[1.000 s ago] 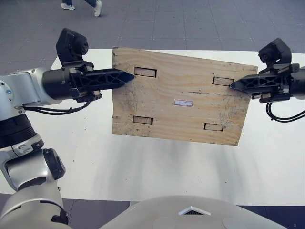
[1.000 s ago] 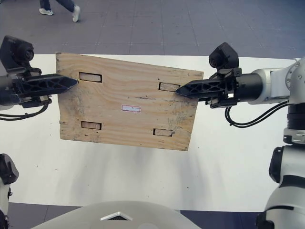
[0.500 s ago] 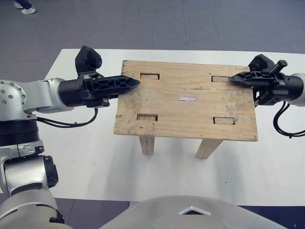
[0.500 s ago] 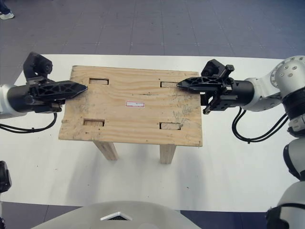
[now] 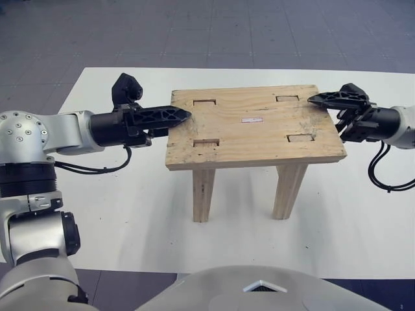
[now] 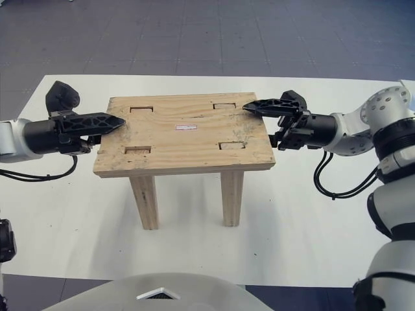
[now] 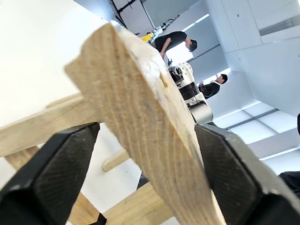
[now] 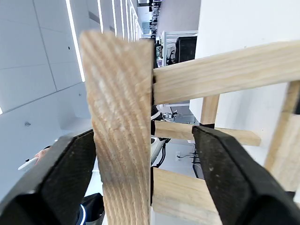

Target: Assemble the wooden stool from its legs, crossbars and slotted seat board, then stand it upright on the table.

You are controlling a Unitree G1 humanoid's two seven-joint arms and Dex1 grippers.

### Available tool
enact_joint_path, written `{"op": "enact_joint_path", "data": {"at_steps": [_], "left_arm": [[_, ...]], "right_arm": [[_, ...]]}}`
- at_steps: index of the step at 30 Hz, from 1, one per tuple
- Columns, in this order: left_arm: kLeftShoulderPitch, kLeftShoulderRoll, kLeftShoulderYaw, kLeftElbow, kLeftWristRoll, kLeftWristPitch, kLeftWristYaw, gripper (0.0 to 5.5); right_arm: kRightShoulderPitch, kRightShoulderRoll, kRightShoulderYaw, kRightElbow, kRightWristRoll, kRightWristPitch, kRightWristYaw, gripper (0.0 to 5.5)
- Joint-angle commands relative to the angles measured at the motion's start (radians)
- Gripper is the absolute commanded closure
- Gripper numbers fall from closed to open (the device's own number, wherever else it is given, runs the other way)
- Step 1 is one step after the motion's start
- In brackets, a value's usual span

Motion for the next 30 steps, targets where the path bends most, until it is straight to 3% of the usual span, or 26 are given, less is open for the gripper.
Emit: {"op": "enact_joint_path", "data": {"at_steps": [1,8,12,20,24,27,30], "left_arm": [[0.015,0.049,-0.001,0.037,0.136,0.008,-0.051,1.15],[0.029,0.085,0.006,0.032,0.263,0.014,-0.211,0.01],[0.023,0.092,0.009,0.011,0.290,0.043,-0.290,0.00],[-0.168,0.071,0.141,0.198,0.284,0.116,-0.331,0.00],[-0.100,0.123,0.081,0.142,0.362,0.090,-0.394,0.00],[-0.020,0.180,-0.011,0.146,0.495,-0.034,-0.494,0.00],[-0.001,0.189,-0.083,0.241,0.676,-0.234,-0.533,0.00]], "right_arm": [[0.009,-0.028,-0.032,-0.022,-0.077,0.001,0.028,1.30],[0.017,-0.035,-0.102,-0.017,-0.246,0.001,0.092,0.03],[0.026,-0.014,-0.131,-0.017,-0.310,0.001,0.120,0.01],[0.053,0.002,-0.168,-0.033,-0.381,0.001,0.148,0.01],[0.068,-0.004,-0.214,-0.043,-0.423,0.001,0.149,0.01],[0.099,0.002,-0.329,-0.059,-0.505,-0.026,0.134,0.01],[0.164,0.037,-0.487,-0.078,-0.634,-0.314,0.075,0.01]]}}
